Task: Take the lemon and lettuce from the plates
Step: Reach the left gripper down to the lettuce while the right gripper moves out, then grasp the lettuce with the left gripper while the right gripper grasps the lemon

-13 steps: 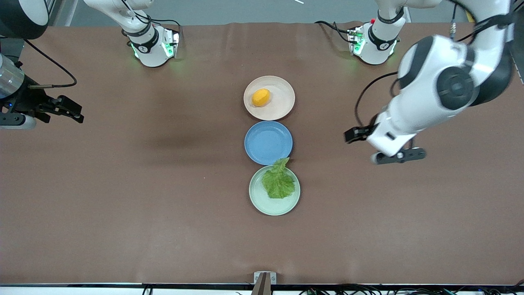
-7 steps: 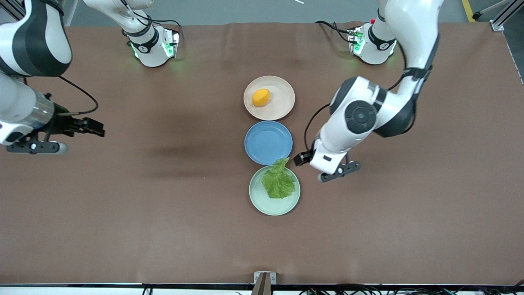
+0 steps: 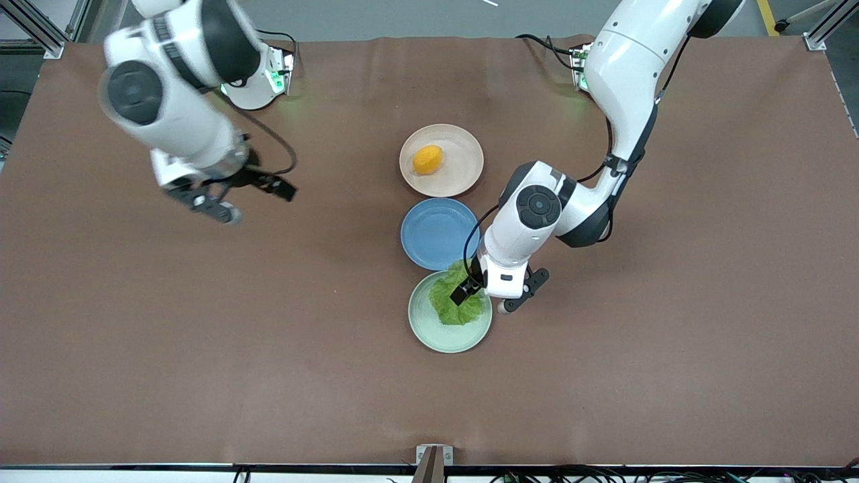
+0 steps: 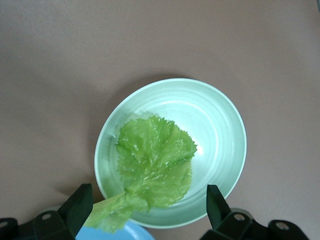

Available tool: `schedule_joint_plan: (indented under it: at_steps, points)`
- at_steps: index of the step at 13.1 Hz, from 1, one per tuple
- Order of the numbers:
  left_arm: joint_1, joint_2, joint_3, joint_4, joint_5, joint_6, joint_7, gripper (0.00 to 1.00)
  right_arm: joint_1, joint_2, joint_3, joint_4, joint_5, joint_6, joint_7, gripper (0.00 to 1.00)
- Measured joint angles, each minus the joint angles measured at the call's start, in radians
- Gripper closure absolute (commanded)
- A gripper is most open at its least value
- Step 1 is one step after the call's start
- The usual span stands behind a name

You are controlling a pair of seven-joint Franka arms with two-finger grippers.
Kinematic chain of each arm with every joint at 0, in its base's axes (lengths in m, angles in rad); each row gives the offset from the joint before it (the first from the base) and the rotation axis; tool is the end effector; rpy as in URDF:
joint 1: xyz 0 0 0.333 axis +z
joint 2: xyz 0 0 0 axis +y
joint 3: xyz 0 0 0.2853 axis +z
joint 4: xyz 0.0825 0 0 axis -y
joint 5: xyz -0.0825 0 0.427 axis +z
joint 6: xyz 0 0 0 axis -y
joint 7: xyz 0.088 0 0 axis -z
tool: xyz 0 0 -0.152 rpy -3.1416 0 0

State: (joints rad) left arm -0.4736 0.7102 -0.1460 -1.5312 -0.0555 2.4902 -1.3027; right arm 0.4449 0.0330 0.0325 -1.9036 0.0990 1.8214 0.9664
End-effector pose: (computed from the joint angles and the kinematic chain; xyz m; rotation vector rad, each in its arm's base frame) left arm 0.6230 -0.4320 0.1740 2.6493 1.0737 0.0572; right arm 0.5186 0.2822 0.3792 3.0236 -0.8028 -0.2342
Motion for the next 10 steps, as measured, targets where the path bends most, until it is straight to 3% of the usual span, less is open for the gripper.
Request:
schedule_joint_plan:
  at_steps: [2,5,10]
  points:
    - [-0.006,0.021,0.0,0.0,0.0,0.008,-0.022,0.14,0.128,-0.001,0.0,-0.077,0.001,0.117,0.209,0.0]
    - [-0.019,0.052,0.0,0.0,0.012,0.01,-0.059,0.2,0.313,0.019,0.0,-0.178,0.002,0.3,0.499,0.0]
    - [-0.026,0.08,0.0,-0.002,0.032,0.01,-0.072,0.42,0.5,0.187,-0.001,-0.206,0.001,0.528,0.741,0.02]
